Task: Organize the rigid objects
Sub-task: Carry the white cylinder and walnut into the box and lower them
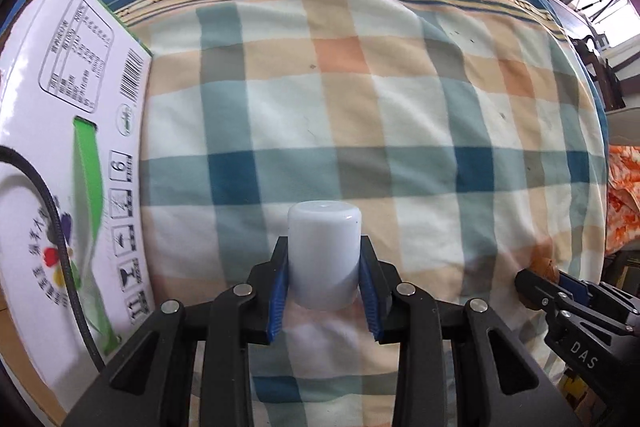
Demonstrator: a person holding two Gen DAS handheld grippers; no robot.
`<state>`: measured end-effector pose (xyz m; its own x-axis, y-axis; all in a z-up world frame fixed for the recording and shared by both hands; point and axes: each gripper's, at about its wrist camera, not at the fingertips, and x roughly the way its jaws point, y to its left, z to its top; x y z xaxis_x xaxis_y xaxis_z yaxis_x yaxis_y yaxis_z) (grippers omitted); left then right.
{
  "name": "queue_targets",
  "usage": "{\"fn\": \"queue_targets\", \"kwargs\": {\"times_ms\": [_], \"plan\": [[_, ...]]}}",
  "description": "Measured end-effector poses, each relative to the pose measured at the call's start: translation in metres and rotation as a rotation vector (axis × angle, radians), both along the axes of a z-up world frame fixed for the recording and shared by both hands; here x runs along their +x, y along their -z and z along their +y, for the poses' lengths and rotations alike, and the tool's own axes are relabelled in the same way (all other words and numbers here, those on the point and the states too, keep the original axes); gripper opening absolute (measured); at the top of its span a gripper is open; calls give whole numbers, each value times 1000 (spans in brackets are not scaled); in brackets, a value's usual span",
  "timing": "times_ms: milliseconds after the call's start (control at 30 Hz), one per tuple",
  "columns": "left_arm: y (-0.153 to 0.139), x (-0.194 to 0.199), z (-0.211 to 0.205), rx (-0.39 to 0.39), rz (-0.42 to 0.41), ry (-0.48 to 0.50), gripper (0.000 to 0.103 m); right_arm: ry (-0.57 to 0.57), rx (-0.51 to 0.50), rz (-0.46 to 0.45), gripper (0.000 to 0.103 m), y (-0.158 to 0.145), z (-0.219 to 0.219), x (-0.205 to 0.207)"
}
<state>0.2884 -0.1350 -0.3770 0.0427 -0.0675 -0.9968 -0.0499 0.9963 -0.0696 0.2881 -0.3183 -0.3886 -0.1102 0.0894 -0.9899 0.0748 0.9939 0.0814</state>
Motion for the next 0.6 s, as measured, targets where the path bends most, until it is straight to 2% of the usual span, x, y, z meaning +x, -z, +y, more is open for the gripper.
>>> {"fn": "queue_targets", "kwargs": {"times_ms": [300,533,600], "plan": [[8,-1,-16,-3,34,35,29,72,24,-17,35,10,-9,0],[11,0,-15,-22,43,31,29,36,-52,11,33,13,12,5],[3,-4,-15,-36,40,35,29,35,-58,15,33,10,17,2]]}}
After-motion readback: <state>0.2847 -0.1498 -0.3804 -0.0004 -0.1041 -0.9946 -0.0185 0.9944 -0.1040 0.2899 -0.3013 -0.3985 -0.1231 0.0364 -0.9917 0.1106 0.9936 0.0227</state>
